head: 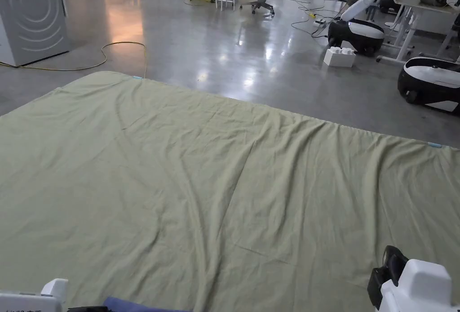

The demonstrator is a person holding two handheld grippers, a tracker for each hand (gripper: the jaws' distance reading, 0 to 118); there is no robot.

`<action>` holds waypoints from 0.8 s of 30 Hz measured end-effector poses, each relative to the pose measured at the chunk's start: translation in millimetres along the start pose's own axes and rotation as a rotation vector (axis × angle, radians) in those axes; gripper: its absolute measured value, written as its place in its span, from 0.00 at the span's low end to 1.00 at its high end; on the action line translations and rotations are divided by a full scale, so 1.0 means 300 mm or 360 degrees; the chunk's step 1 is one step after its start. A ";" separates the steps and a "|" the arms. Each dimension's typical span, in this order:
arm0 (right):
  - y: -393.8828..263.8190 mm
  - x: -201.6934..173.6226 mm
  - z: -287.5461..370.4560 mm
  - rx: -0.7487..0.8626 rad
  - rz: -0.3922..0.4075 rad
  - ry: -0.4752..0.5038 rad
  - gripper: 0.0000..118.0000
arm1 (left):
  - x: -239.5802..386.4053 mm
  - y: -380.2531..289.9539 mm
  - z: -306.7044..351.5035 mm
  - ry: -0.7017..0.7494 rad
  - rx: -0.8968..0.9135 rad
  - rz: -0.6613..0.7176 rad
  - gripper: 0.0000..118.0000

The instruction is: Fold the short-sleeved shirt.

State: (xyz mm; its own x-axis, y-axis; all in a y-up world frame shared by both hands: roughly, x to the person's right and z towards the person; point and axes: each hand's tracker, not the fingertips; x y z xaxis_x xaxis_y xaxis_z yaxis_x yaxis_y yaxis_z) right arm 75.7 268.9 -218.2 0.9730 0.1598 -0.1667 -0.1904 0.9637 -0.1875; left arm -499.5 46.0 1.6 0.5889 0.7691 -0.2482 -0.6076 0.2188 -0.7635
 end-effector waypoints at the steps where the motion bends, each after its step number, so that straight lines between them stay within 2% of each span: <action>1: -0.001 -0.002 0.002 0.0000 -0.0006 0.0002 0.01 | -0.019 -0.021 -0.027 -0.0102 0.0098 0.0007 0.61; 4: -0.007 -0.014 0.005 -0.0006 0.0010 0.0008 0.01 | -0.053 -0.051 -0.076 -0.0243 0.0115 0.0152 0.59; 5: -0.009 -0.015 0.005 -0.0012 0.0010 0.0013 0.01 | -0.063 -0.056 -0.088 -0.0274 0.0131 0.0173 0.55; 6: -0.010 -0.015 0.004 -0.0020 0.0006 0.0018 0.01 | -0.068 -0.059 -0.094 -0.0290 0.0148 0.0182 0.46; 9: -0.016 -0.022 0.005 -0.0035 0.0014 0.0020 0.01 | -0.031 -0.079 -0.078 -0.0143 0.0162 0.0135 0.34; 10: -0.017 -0.023 0.005 -0.0037 0.0019 0.0021 0.01 | -0.023 -0.072 -0.070 -0.0069 0.0148 0.0093 0.19; 13: -0.019 -0.026 0.005 -0.0048 0.0018 0.0025 0.01 | 0.032 -0.094 -0.070 -0.0103 0.0157 0.0093 0.15; 16: -0.020 -0.026 0.006 -0.0051 0.0016 0.0024 0.01 | 0.081 -0.071 -0.034 0.0005 0.0163 -0.0068 0.11; 24: -0.016 -0.017 0.007 -0.0044 0.0024 0.0027 0.01 | 0.200 -0.028 0.064 0.0045 0.0246 -0.0204 0.10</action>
State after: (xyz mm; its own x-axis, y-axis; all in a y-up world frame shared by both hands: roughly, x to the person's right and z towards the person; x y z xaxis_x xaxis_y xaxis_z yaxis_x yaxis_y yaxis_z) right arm 72.0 264.1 -214.3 0.9677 0.1701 -0.1861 -0.2085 0.9548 -0.2117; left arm -469.2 102.0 4.5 0.6803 0.7122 -0.1731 -0.5997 0.4051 -0.6901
